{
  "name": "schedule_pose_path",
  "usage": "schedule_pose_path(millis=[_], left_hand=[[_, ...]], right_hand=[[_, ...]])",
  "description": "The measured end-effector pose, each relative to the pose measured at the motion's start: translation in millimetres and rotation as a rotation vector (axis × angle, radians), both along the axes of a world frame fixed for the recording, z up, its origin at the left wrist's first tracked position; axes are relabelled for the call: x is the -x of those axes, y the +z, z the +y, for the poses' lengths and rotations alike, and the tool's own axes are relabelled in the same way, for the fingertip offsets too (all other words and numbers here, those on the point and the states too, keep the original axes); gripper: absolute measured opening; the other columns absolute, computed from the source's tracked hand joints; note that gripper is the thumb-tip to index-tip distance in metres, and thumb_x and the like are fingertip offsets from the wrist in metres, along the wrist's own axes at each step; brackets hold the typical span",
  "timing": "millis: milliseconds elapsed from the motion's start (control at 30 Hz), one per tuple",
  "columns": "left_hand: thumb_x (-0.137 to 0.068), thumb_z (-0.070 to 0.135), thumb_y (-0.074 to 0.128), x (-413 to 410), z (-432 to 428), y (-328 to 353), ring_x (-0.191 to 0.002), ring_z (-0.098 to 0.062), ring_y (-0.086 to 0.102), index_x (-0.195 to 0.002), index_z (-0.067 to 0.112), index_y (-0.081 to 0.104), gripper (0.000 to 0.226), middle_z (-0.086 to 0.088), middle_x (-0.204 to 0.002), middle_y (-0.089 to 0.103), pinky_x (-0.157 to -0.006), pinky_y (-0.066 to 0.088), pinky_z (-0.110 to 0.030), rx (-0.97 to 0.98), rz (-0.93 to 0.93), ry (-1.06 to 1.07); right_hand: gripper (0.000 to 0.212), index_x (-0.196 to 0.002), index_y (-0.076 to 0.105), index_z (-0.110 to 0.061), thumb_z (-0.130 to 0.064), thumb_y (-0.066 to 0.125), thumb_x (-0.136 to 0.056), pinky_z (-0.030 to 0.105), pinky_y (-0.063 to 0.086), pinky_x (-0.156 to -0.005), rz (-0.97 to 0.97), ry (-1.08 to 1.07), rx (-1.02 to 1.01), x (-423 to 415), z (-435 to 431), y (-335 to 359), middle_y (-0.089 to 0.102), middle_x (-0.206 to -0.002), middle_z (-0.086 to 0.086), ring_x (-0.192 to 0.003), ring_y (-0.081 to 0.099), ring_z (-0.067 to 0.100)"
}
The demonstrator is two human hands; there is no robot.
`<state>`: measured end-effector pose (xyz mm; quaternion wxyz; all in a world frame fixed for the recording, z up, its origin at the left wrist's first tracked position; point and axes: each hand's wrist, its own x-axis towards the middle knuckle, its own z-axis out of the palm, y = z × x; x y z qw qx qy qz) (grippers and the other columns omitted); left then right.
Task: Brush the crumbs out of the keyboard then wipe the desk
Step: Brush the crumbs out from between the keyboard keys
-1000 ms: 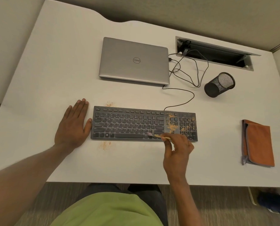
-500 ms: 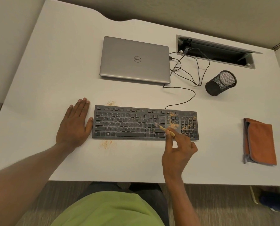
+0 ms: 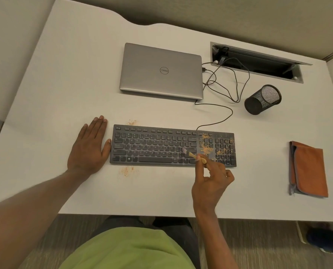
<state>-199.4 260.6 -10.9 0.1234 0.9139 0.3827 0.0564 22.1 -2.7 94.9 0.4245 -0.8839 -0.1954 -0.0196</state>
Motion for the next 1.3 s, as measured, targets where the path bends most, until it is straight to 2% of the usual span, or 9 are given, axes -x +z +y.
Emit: schedule_pose_path(millis=[200,367,433,633,700,833,1100,1233,1300], left_hand=[[-0.110,0.045,0.024,0,0,0,-0.166,-0.016,0.008,-0.172,0.013,0.015,0.069,-0.003,-0.179,0.015,-0.135,0.012,-0.044,0.005,0.002,0.004],[-0.110,0.044,0.025,0,-1,1,-0.166,-0.016,0.010,-0.171,0.013,0.016,0.070,-0.004,-0.179,0.016,-0.135,0.013,-0.045,0.005,0.000,0.007],[-0.110,0.044,0.025,0,0,1,-0.166,-0.017,0.010,-0.171,0.013,0.016,0.070,-0.004,-0.179,0.016,-0.135,0.013,-0.045,0.006,0.004,0.004],[-0.110,0.044,0.024,0,0,0,-0.166,-0.017,0.011,-0.171,0.012,0.016,0.070,-0.005,-0.178,0.017,-0.135,0.013,-0.045,0.004,0.000,0.004],[-0.110,0.044,0.024,0,0,0,-0.166,-0.017,0.010,-0.171,0.012,0.016,0.070,-0.005,-0.179,0.017,-0.135,0.013,-0.045,0.004,0.002,0.001],[-0.110,0.044,0.024,0,0,0,-0.166,-0.017,0.010,-0.171,0.012,0.016,0.070,-0.004,-0.179,0.016,-0.135,0.013,-0.045,0.008,0.003,0.001],[-0.109,0.042,0.027,-1,-1,3,-0.165,-0.019,0.015,-0.170,0.010,0.020,0.069,-0.006,-0.178,0.020,-0.134,0.015,-0.046,0.008,-0.013,0.006],[-0.109,0.042,0.026,-1,-2,3,-0.165,-0.019,0.014,-0.171,0.011,0.019,0.069,-0.006,-0.178,0.020,-0.134,0.014,-0.046,0.010,-0.012,0.007],[-0.110,0.043,0.026,-1,-2,4,-0.165,-0.019,0.013,-0.171,0.011,0.018,0.069,-0.006,-0.178,0.019,-0.135,0.014,-0.045,0.010,-0.005,0.007]], right_hand=[[0.009,-0.098,0.076,-0.021,-0.013,0.077,-0.092,0.058,0.038,-0.094,-0.034,0.035,0.067,7,-13,-1,0.057,-0.090,-0.030,-0.102,0.049,-0.012],[0.009,-0.102,0.077,-0.019,-0.023,0.073,-0.095,0.051,0.037,-0.095,-0.057,0.022,-0.004,7,-8,5,0.066,-0.089,-0.014,-0.094,0.052,0.000],[0.013,-0.106,0.078,-0.020,-0.023,0.074,-0.094,0.046,0.035,-0.094,-0.064,0.045,0.005,7,-6,3,0.066,-0.090,-0.015,-0.095,0.052,-0.001],[0.007,-0.099,0.076,-0.019,-0.015,0.075,-0.094,0.051,0.036,-0.096,-0.077,0.061,0.094,17,-22,-2,0.067,-0.085,-0.011,-0.087,0.060,0.017],[0.004,-0.099,0.076,-0.018,-0.017,0.074,-0.096,0.052,0.037,-0.095,-0.074,0.059,0.047,18,-19,2,0.068,-0.086,-0.010,-0.089,0.059,0.014],[0.017,-0.108,0.079,-0.021,-0.028,0.070,-0.096,0.046,0.036,-0.095,-0.034,0.070,-0.019,15,0,5,0.068,-0.088,-0.013,-0.093,0.055,0.006],[0.003,-0.094,0.075,-0.021,-0.018,0.074,-0.096,0.048,0.033,-0.099,-0.060,0.106,0.073,19,-7,-1,0.070,-0.088,-0.012,-0.091,0.062,0.017],[0.008,-0.097,0.074,-0.024,-0.016,0.075,-0.096,0.052,0.036,-0.097,-0.048,0.082,0.011,17,-4,8,0.060,-0.088,-0.027,-0.095,0.054,0.001],[0.010,-0.103,0.076,-0.026,-0.019,0.074,-0.096,0.052,0.036,-0.097,-0.037,0.092,-0.008,15,0,9,0.062,-0.090,-0.025,-0.098,0.053,-0.001]])
